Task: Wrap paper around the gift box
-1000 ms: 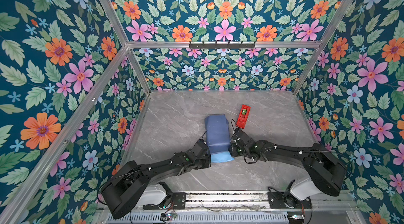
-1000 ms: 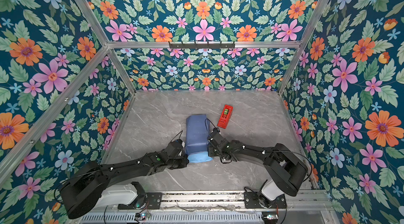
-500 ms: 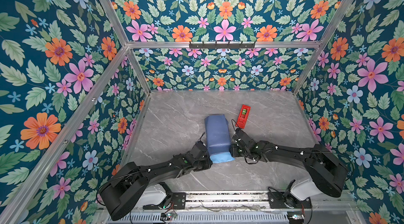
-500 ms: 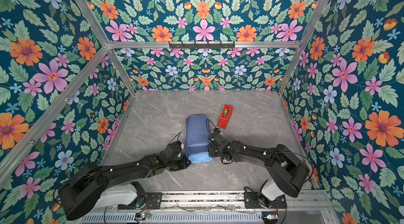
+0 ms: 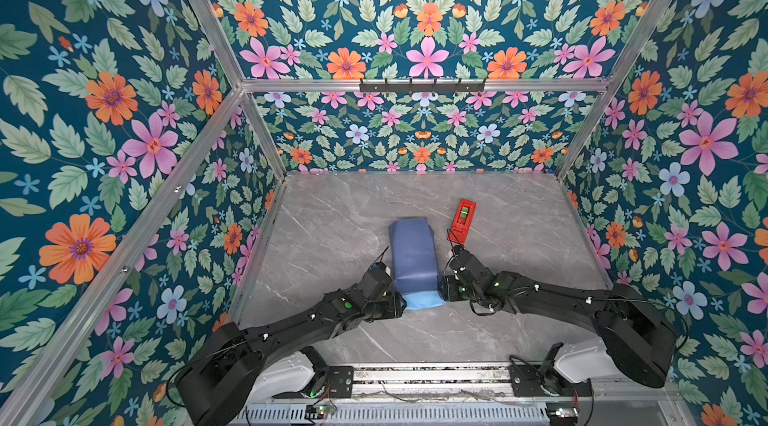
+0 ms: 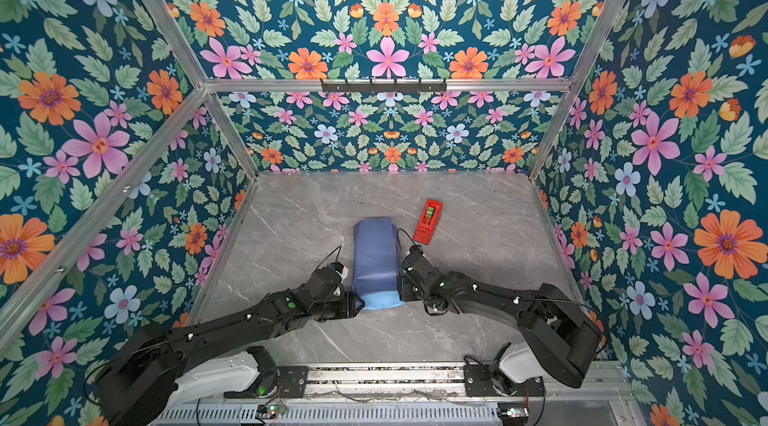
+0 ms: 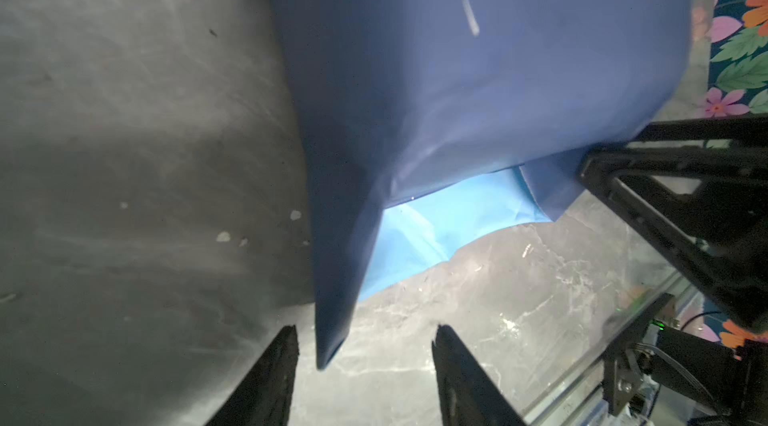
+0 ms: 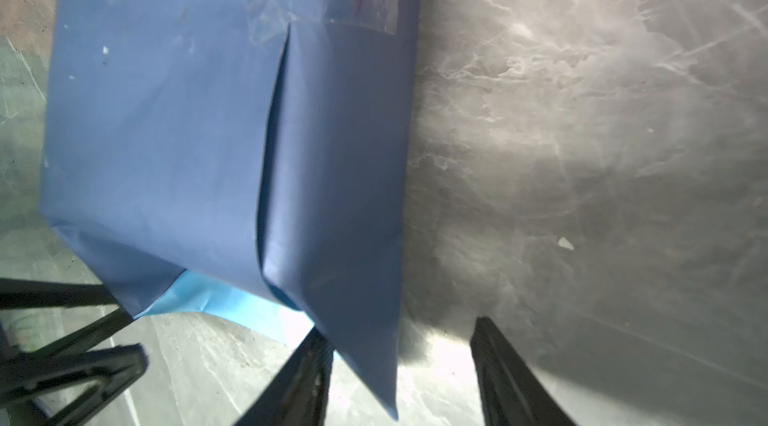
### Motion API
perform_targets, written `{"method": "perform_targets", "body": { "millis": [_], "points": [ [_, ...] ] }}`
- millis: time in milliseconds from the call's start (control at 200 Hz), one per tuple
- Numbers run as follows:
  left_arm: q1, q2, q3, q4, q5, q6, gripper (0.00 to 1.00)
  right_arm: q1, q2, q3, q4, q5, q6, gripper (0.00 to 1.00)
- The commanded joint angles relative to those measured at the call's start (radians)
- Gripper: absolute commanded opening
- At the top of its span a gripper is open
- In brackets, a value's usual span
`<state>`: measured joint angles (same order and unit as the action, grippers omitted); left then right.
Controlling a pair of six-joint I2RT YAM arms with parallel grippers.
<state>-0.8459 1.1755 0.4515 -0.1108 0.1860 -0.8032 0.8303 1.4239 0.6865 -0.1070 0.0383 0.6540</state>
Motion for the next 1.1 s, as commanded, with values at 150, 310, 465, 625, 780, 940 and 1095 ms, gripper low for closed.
{"method": "perform_targets", "body": {
  "millis": [150,310,465,625,780,940,1095],
  "points": [
    [-0.001,0.083,0.017,0.109,0.054,0.083,0.56,0.002,-0.002,0.003,0.0,-0.008,0.008,0.56],
    [-0.001,0.079,-0.005,0.194,0.158,0.022,0.52,0.001,-0.005,0.001,0.0,-0.005,0.01,0.56],
    [-0.001,0.056,-0.013,0.216,0.213,-0.019,0.51,0.001,0.006,0.0,0.013,-0.01,0.015,0.56],
    [0.0,0.053,-0.016,0.242,0.231,-0.058,0.5,0.001,0.014,-0.005,0.025,-0.018,0.021,0.56],
    [0.0,0.037,-0.024,0.223,0.196,-0.086,0.46,0.002,0.005,-0.018,0.022,-0.018,0.02,0.56],
    [-0.001,0.028,-0.008,0.055,0.033,-0.044,0.47,0.0,-0.002,-0.034,0.017,-0.015,0.02,0.56],
    [-0.001,0.08,0.018,0.08,0.023,-0.037,0.49,0.001,0.015,-0.031,0.039,-0.012,0.02,0.55]
  ]
}}
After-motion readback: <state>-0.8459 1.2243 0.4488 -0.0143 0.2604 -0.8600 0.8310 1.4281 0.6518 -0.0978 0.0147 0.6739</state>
